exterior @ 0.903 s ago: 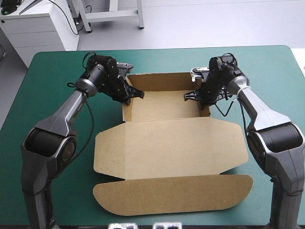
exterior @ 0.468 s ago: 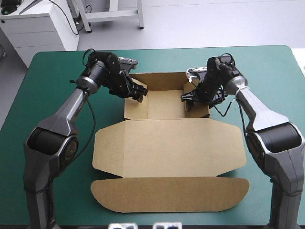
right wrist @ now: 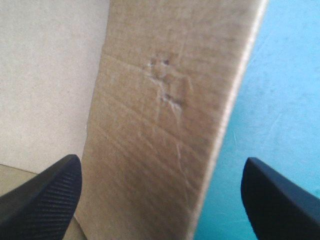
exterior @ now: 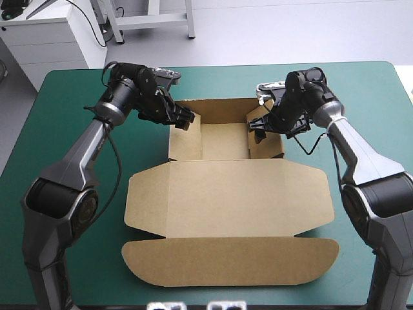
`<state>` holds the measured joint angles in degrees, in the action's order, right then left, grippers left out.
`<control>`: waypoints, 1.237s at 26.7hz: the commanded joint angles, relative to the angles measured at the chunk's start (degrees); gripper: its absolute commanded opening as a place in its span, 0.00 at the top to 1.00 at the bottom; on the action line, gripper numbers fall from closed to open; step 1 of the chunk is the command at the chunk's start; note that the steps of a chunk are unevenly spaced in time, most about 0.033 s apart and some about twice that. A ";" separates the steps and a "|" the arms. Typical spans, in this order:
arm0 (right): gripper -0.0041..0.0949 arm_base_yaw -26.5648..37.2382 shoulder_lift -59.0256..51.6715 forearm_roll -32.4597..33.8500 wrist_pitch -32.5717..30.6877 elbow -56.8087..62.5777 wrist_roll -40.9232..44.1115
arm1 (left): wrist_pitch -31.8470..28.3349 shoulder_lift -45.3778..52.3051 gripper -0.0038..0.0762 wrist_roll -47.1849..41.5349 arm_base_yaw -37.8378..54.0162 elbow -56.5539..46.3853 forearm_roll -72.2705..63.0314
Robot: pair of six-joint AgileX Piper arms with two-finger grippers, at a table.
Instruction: Fold the box
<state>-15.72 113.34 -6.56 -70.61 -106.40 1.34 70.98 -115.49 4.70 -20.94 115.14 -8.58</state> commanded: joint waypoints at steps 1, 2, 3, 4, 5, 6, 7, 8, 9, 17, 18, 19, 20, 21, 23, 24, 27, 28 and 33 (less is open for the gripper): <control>0.15 0.21 -6.17 2.65 -0.63 -1.73 -0.62 | 2.77 8.30 0.20 -0.51 -0.34 1.70 1.88; 0.15 0.21 -6.83 2.94 -0.74 -1.73 -0.62 | 2.77 10.14 0.21 -0.51 -0.34 1.70 2.14; 0.15 0.21 -7.41 3.09 -0.74 -1.73 -0.62 | 2.77 11.07 0.23 -0.51 -0.34 1.70 2.29; 0.15 0.21 -8.03 3.19 -0.42 -1.73 -0.62 | 2.77 12.71 0.26 -0.40 -0.34 1.70 2.53; 0.15 0.21 -8.53 3.19 -0.15 -1.73 -0.62 | 2.77 14.78 0.31 -0.02 -0.34 1.70 2.53; 0.15 0.21 -9.12 3.19 0.26 -1.73 -0.62 | 2.77 16.59 0.37 0.50 -0.34 1.70 2.53; 0.15 0.21 -9.36 3.19 0.36 -1.73 -0.62 | 2.77 18.07 0.43 1.52 -0.34 1.59 2.53; 0.15 0.21 -9.71 3.19 0.47 -1.73 -0.62 | 2.77 20.04 0.52 2.78 -0.34 1.27 2.53; 0.15 0.21 -9.81 3.19 0.47 -1.73 -0.62 | 2.77 22.01 0.61 4.01 -0.34 0.70 2.65; 0.15 0.21 -9.76 3.06 1.61 -1.73 -0.62 | 2.77 39.54 0.96 7.44 -0.34 -13.26 6.79; 0.15 0.21 -9.76 3.06 2.05 -1.73 -0.62 | 2.77 41.98 0.96 7.44 -0.34 -15.96 7.91; 0.15 0.21 -9.76 3.06 2.35 -1.73 -0.62 | 2.77 43.92 0.96 7.44 -0.34 -18.18 8.92; 0.15 0.21 -9.76 3.06 2.73 -1.73 -0.62 | 2.77 46.88 0.96 7.44 -0.34 -21.62 10.51; 0.15 0.21 -9.76 2.80 3.14 -1.73 -0.62 | 2.77 48.76 0.96 7.16 -0.34 -23.90 11.21; 0.15 0.21 -9.70 2.67 3.52 -1.73 -0.62 | 2.77 52.84 0.96 6.20 -0.34 -29.55 12.69; 0.15 0.21 -9.55 2.67 3.63 -1.73 -0.62 | 2.77 55.04 0.96 5.36 -0.34 -32.36 13.26; 0.15 0.21 -8.06 2.56 3.63 -1.63 -0.62 | 2.67 64.04 0.96 1.71 -0.34 -45.08 13.26; 0.15 0.21 -7.64 2.56 3.63 -1.63 -0.62 | 2.55 65.85 0.96 0.48 -0.34 -48.34 13.26; 0.15 0.21 -4.04 2.56 6.59 -1.63 -0.62 | -2.16 73.47 0.96 -5.62 -0.34 -64.66 13.52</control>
<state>-15.72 111.09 -4.02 -66.69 -106.40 1.18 70.97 -44.22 1.44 -20.94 53.74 4.55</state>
